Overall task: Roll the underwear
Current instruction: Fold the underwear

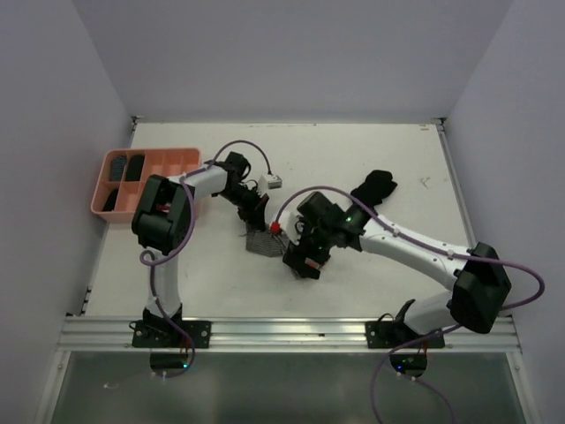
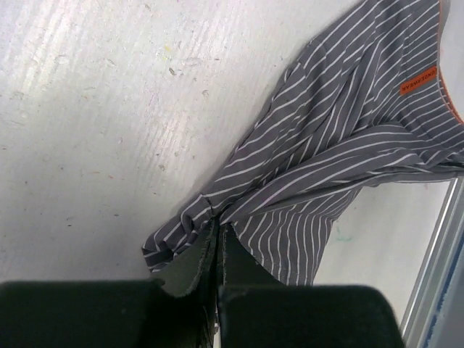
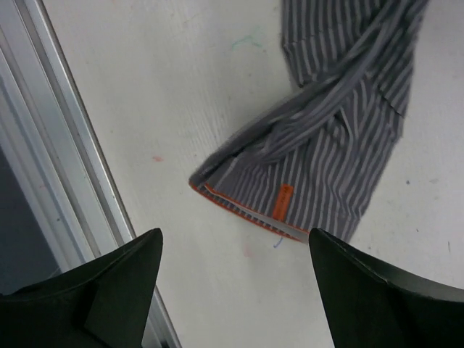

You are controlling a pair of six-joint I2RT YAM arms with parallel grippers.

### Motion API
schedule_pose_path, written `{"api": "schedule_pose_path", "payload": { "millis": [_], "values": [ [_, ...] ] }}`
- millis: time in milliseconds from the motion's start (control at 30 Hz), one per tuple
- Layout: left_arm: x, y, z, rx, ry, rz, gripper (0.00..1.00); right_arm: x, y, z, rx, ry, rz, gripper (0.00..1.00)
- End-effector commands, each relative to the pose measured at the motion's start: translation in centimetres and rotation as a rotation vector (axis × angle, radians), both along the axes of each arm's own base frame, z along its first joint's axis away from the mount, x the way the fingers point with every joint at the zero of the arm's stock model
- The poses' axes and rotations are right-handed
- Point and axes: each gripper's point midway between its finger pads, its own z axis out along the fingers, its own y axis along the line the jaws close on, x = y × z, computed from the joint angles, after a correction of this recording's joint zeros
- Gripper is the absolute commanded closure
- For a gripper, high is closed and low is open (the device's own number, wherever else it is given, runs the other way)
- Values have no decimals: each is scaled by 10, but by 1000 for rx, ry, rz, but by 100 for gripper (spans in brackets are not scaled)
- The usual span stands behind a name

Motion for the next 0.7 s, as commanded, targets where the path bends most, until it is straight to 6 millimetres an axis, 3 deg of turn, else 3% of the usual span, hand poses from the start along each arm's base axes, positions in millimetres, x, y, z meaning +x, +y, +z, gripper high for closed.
{"api": "schedule_pose_path", "payload": {
  "millis": [0,200,367,667],
  "values": [
    [-41,31,-57,206,178,19,100,-1,27,-13,-40,-216,40,14],
    [-44,29,-56,193,199,36,100,-21,44,-35,-92,-284,61,9],
    [-43,29,-54,191,183,33,100,-5,33,-60,-188,-358,28,8],
    [-48,29,-56,187,196,33,100,5,17,-59,-120,-475,45,6]
  ]
}}
